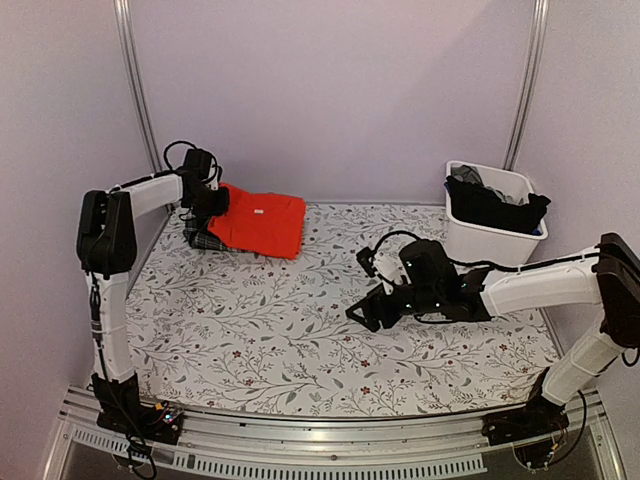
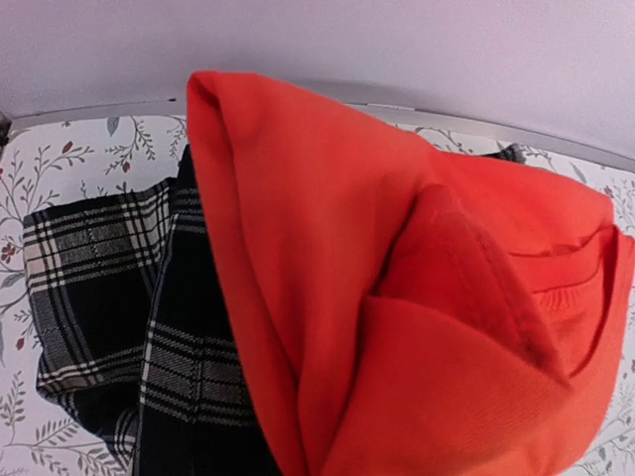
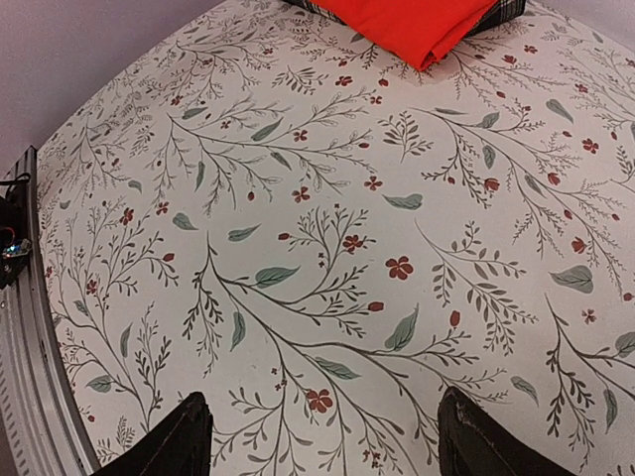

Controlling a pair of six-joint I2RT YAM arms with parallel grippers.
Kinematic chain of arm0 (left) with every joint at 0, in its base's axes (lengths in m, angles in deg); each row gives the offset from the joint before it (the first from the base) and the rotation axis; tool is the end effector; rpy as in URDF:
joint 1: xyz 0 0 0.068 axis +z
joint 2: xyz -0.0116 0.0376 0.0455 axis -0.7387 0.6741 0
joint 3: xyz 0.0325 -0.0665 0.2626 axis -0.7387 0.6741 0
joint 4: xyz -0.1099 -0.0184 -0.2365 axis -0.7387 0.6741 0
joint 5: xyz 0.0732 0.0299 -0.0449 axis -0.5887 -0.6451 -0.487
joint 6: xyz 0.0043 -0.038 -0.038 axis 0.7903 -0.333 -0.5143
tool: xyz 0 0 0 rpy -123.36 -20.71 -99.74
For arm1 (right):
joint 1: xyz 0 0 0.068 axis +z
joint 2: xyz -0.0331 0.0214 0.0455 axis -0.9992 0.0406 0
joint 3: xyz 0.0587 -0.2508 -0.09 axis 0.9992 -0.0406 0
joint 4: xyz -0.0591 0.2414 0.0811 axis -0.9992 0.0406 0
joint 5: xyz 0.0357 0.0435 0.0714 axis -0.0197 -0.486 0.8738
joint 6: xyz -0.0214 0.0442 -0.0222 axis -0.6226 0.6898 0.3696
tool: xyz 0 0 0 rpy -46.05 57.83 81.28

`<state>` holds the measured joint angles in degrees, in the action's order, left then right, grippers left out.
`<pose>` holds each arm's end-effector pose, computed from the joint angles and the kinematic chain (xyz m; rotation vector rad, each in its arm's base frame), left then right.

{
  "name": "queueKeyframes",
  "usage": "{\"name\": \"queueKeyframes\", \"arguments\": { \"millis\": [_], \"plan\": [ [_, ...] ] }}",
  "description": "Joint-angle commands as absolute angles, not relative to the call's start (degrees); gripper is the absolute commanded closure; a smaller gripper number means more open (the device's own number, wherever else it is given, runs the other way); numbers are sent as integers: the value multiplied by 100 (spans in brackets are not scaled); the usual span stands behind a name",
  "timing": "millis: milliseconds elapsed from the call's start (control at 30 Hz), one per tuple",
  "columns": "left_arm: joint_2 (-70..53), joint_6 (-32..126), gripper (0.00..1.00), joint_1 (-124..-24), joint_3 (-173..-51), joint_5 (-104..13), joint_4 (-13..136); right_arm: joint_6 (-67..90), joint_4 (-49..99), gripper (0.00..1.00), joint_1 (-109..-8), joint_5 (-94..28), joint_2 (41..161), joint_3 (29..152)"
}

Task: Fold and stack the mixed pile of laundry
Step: Place the square-folded T-shirt at the corner of the board.

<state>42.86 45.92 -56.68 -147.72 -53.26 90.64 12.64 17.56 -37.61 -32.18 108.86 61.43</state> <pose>0.4986 -0.0800 0.2208 -0.0775 2.3924 -0.1960 0.2045 0.2525 0.1925 -0.8965 2.1031 0.7137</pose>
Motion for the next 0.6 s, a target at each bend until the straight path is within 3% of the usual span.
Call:
{"name": "queueKeyframes", "arguments": {
  "millis": [0, 567],
  "plan": [
    [4015, 4187, 100, -5370, -14513, -5558, 8324, 1260, 1698, 23, -3797, -3149, 11005, 6317],
    [4718, 3546, 100, -4769, -14455, -5613, 7517, 1287, 1813, 23, -3810, -3102, 11265, 6537]
  ]
}}
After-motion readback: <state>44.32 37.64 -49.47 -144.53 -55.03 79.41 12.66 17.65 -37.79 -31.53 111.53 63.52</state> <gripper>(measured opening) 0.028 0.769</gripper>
